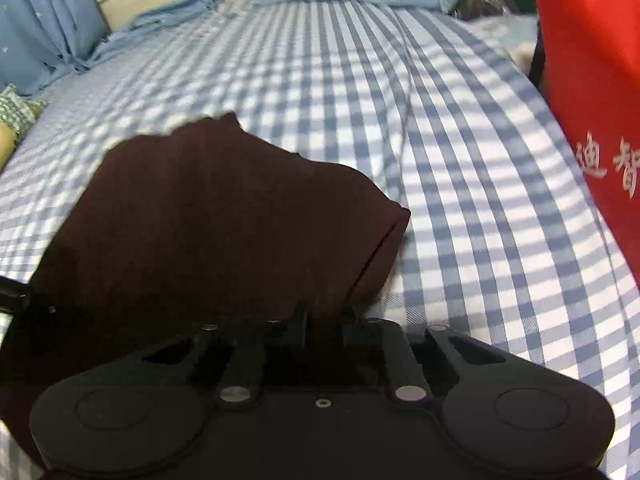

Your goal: Fold small clothes

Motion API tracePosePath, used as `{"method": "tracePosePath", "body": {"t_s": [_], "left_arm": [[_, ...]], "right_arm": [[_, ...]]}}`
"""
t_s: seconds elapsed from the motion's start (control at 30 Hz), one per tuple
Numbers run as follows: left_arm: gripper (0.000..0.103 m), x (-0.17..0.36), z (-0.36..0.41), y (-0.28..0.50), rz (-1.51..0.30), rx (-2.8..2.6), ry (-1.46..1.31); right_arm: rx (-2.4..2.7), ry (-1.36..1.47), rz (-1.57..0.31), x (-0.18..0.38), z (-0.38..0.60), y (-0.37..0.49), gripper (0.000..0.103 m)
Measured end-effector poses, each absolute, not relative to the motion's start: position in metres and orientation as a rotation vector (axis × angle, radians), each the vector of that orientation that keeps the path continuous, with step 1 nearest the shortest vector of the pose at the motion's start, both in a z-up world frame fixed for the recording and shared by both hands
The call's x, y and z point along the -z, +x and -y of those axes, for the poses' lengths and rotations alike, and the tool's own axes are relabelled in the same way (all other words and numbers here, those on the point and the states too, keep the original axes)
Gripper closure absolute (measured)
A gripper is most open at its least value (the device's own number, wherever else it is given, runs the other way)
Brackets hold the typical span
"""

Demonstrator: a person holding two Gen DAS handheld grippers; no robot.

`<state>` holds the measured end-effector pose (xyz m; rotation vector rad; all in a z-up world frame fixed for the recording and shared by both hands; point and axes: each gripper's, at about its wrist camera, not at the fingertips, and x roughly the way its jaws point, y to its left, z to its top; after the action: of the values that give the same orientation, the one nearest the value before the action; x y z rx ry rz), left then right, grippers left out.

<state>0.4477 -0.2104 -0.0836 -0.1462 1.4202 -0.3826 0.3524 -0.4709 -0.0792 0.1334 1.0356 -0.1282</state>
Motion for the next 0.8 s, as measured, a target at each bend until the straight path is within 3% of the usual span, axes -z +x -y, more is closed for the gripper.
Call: {"method": "tracePosePath", "body": {"t_s": [0.17,0.37,0.8], "left_arm": [[0.086,0.059,0.194,0.445,-1.339,0.423,-0.122],[0.088,0.018,0.174,0.436,-1.225,0.453,-0.060],[0.088,-0.001,0.041,0.421,-1.186,0.283,-0.067]], "right_arm": [[0.081,0.164,-0.965,0.046,0.455,0.343,0.090],[0.010,0.174,-0.900,0.017,0.418,0.339,0.091],[-0.178,0.179,-0.879,0.013,0.298,0.353,0.092]]}}
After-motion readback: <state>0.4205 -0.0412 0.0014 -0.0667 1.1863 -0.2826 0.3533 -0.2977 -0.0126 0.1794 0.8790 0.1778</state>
